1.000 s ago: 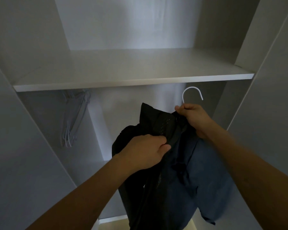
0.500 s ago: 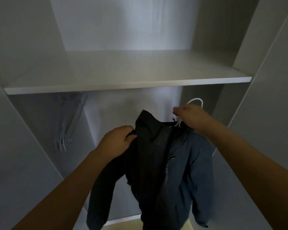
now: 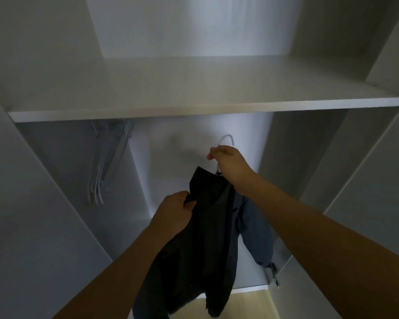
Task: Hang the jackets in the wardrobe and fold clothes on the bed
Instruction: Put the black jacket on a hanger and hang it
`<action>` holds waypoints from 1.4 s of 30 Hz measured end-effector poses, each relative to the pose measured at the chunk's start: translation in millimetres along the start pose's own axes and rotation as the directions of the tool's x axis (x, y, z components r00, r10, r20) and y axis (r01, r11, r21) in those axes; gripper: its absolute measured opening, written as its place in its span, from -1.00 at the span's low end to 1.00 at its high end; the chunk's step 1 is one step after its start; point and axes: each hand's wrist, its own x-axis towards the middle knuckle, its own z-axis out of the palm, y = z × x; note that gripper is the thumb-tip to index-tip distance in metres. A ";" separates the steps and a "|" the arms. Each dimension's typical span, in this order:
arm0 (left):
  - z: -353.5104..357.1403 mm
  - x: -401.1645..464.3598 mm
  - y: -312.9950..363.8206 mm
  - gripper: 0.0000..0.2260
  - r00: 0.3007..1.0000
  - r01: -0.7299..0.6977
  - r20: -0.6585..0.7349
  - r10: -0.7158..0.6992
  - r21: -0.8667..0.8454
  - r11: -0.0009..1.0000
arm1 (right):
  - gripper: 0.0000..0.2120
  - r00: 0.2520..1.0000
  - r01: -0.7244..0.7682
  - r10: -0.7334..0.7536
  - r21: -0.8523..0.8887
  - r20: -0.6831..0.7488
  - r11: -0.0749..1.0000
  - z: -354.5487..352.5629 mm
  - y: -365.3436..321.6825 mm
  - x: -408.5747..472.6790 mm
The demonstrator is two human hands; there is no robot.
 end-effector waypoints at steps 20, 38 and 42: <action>-5.9 134.8 -32.6 -0.70 0.856 0.153 -0.412 -0.310 -0.371 0.916 | -0.69 0.899 0.404 -0.390 -0.031 0.201 0.914 96.9 2.9 188.8; -36.1 166.3 -33.8 -0.72 0.895 0.420 -0.235 -0.379 0.160 0.893 | -0.55 0.969 0.237 -0.190 -0.386 0.156 0.891 69.3 30.6 194.9; -50.5 126.7 8.5 -0.60 0.922 0.368 -0.297 -0.249 0.477 0.798 | -0.51 0.988 0.149 -0.110 -0.520 0.104 0.841 14.0 26.6 143.6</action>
